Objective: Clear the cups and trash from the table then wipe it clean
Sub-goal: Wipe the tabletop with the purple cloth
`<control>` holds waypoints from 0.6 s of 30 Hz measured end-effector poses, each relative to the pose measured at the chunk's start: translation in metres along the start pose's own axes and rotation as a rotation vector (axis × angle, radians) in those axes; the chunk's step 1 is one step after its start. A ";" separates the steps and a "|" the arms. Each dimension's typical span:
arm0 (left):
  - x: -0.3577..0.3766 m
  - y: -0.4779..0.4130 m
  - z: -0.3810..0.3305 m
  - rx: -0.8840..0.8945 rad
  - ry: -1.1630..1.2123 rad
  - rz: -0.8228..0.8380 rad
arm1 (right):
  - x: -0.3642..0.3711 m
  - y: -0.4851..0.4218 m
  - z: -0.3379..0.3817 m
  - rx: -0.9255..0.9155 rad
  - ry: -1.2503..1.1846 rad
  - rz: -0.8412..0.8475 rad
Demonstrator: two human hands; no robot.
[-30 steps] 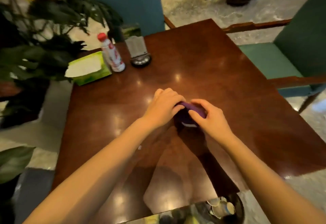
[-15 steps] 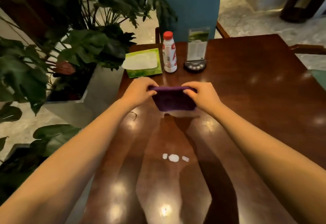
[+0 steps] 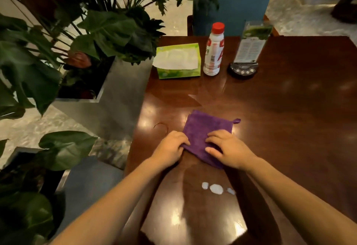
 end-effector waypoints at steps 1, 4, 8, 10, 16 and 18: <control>-0.006 0.006 0.002 -0.018 0.036 -0.065 | 0.004 -0.009 0.004 -0.010 0.035 -0.018; -0.034 0.038 0.015 -0.166 0.033 -0.312 | 0.033 -0.030 0.015 -0.033 0.172 0.065; -0.023 0.093 0.064 -0.427 -0.268 -0.310 | 0.045 -0.038 0.000 0.054 0.200 -0.018; -0.005 0.110 0.083 -0.472 -0.356 -0.198 | 0.039 -0.043 -0.020 0.136 0.208 -0.024; 0.006 0.114 0.091 -0.501 -0.460 -0.167 | 0.013 -0.090 -0.055 0.357 0.181 -0.115; 0.006 0.114 0.093 -0.496 -0.466 -0.173 | 0.015 -0.112 -0.037 0.333 0.184 -0.119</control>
Point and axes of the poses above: each hand's wrist, its own y-axis away from the middle knuckle, its own x-axis out of the palm, z = x × y, the point moved 8 cm from there along -y, towards the middle knuckle
